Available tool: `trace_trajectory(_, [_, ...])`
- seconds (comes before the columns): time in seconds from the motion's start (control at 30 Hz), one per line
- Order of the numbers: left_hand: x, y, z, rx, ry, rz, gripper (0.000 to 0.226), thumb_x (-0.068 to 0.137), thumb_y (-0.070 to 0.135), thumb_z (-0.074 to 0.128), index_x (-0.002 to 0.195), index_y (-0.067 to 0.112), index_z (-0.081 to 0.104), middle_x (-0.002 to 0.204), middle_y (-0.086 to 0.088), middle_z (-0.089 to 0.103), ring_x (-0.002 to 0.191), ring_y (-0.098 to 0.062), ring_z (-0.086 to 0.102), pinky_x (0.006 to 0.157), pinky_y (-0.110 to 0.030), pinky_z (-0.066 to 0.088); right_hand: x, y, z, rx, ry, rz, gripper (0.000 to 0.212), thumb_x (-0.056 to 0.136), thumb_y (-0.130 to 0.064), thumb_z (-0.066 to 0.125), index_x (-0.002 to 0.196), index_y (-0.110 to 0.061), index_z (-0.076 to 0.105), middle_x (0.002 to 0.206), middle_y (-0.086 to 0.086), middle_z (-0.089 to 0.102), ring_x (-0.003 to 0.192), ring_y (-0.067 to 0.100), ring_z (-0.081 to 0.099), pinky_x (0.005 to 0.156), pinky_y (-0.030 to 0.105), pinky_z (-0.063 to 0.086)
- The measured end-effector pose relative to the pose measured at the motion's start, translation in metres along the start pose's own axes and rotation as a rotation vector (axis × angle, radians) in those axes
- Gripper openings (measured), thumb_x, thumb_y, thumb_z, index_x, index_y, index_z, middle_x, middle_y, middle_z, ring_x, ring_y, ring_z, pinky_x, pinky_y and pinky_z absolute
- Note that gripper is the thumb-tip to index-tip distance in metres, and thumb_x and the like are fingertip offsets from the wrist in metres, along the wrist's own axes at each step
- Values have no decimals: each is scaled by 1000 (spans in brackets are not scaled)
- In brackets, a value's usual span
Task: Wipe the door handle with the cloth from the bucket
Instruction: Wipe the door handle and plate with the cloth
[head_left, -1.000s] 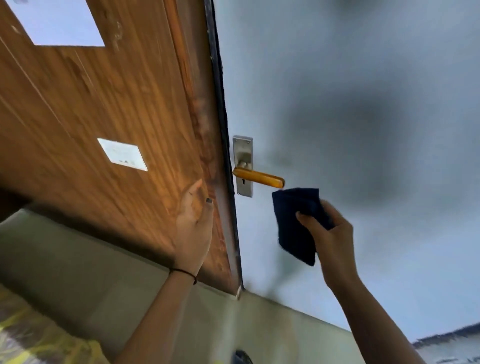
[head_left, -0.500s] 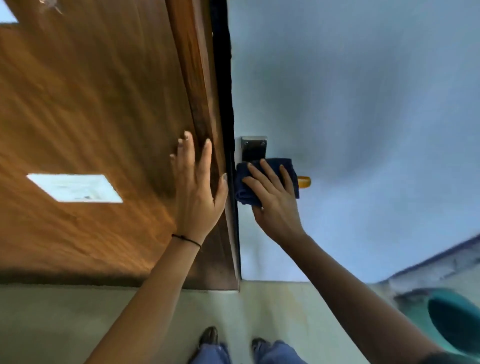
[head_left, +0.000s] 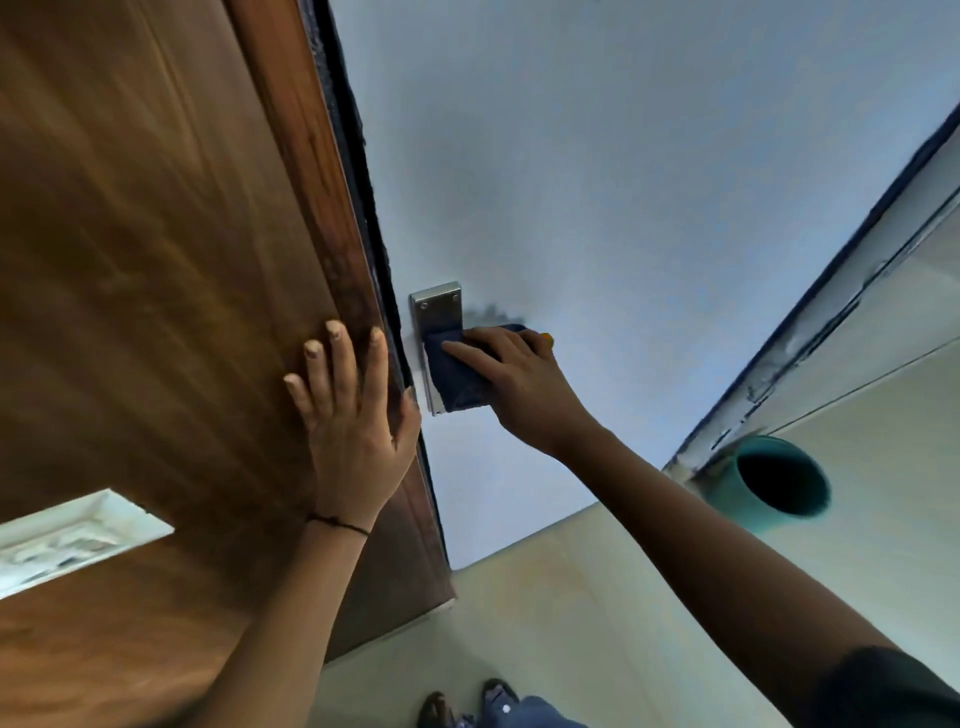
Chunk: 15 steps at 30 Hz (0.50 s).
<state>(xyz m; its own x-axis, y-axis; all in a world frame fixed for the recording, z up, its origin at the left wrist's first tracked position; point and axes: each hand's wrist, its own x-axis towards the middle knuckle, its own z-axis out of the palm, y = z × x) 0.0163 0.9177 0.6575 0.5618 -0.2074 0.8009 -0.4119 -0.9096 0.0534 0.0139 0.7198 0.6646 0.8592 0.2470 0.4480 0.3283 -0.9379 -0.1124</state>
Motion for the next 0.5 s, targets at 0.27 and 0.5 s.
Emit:
trace_trajectory(0.27, [-5,-10,4,174,12,55,82,91,40,47,151,20,-4,158,-1,-22,145,-19,-19,117,-39,-11,6,-9,6,-13,23,-103,61,75,-1,64,131,-26,58,130,7,61,118,27,58,96,38,31])
trace_trajectory(0.5, [-5,-10,8,217,30,64,83,90,42,46,151,18,-5,157,-2,-23,145,-20,-20,117,-39,-13,0,34,-6,52,48,-27,47,79,-13,61,125,-23,62,116,1,68,103,24,63,92,36,33])
